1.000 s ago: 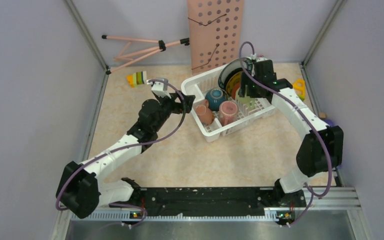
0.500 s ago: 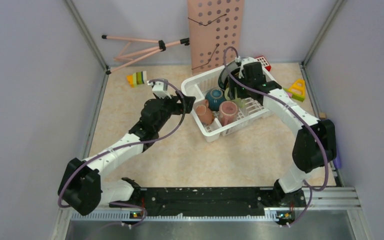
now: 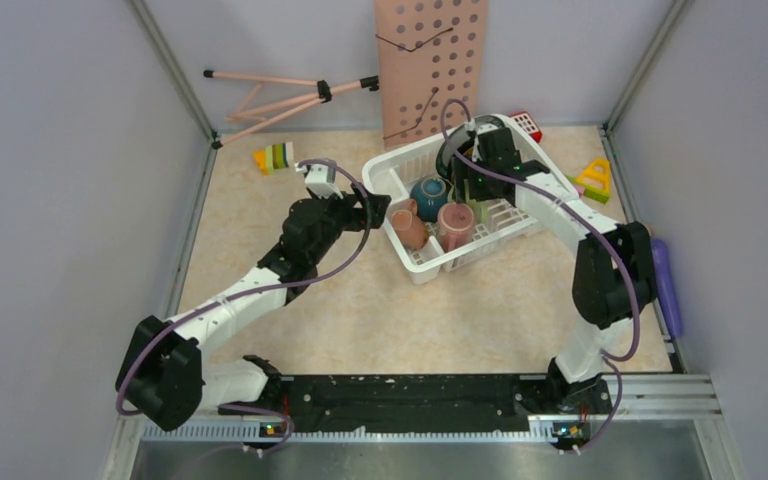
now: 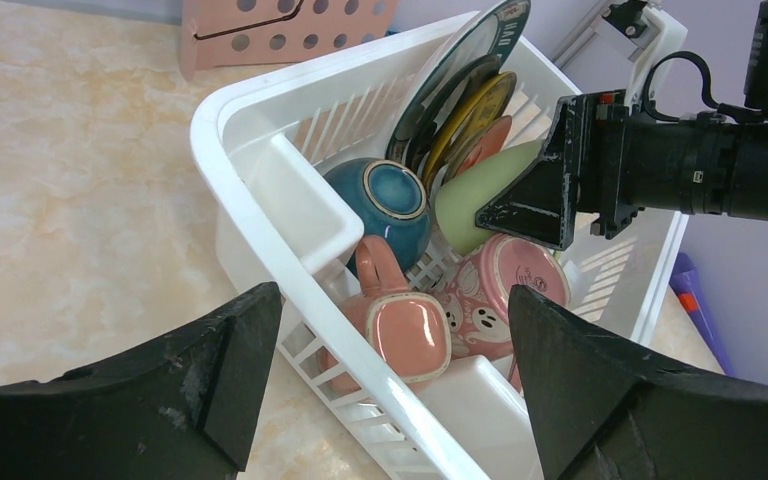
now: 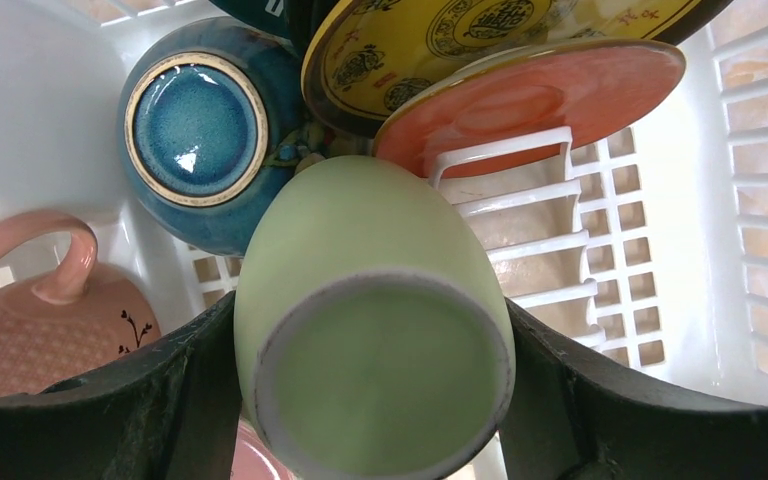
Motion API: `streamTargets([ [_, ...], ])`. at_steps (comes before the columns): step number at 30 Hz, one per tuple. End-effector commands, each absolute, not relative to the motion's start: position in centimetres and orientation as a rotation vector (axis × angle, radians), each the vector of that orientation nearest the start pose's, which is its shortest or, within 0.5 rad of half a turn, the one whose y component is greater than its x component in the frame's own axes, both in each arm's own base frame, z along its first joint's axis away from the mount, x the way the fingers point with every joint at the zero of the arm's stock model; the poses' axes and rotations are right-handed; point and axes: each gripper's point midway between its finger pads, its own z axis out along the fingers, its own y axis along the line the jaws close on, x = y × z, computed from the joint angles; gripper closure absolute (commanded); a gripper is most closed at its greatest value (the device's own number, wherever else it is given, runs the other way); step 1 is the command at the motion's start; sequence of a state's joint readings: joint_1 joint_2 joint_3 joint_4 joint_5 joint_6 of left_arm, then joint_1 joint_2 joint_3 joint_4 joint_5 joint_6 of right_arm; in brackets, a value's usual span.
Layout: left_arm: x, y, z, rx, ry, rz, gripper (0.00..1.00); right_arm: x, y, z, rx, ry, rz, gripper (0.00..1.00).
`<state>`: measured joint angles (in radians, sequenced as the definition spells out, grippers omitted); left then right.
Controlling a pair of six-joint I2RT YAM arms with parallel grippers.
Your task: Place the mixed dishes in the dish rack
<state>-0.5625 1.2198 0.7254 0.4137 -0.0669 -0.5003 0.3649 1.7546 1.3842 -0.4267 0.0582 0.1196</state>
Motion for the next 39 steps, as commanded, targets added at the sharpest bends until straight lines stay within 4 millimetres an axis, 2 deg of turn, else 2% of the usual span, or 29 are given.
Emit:
streamTargets([
  [1,35.1,-23.0,25.6,-0.006,1.664,-0.771,0.11,43.0,17.7,12.2,-0.330,2.403,0.211,0.92],
  [4,35.1,-23.0,25.3,-0.008,1.668,-0.766,0.11,42.7,19.2,13.2,-0.366,2.362,0.317,0.94],
  [7,35.1,-23.0,25.4,-0.006,1.666,-0.768,0.11,42.9,19.5,13.9,-0.398,2.314,0.335,0.95],
  [13,35.3,-23.2,25.3,-0.002,1.669,-0.770,0.11,43.0,20.0,12.1,-0.399,2.366,0.348,0.96],
  [16,35.5,-23.2,24.8,-0.007,1.684,-0.765,0.11,43.2,19.5,11.4,-0.376,2.381,0.289,0.95],
  [21,35.7,-23.3,24.0,-0.020,1.711,-0.764,0.11,43.2,17.5,10.9,-0.330,2.374,0.166,0.74],
  [27,36.1,-23.5,24.1,-0.023,1.711,-0.768,0.11,42.7,18.4,12.2,-0.332,2.333,0.248,0.44],
  [34,36.1,-23.5,24.2,-0.021,1.711,-0.767,0.11,43.1,18.1,13.9,-0.296,2.304,0.239,0.33],
  [36,36.0,-23.5,24.1,-0.021,1.712,-0.766,0.12,43.1,18.1,14.1,-0.289,2.302,0.239,0.16],
  [37,36.1,-23.4,24.1,-0.022,1.713,-0.764,0.11,43.2,18.2,14.2,-0.285,2.300,0.242,0.14],
  [39,36.0,-23.4,24.1,-0.022,1.712,-0.764,0.11,43.2,18.3,14.3,-0.284,2.301,0.253,0.20],
])
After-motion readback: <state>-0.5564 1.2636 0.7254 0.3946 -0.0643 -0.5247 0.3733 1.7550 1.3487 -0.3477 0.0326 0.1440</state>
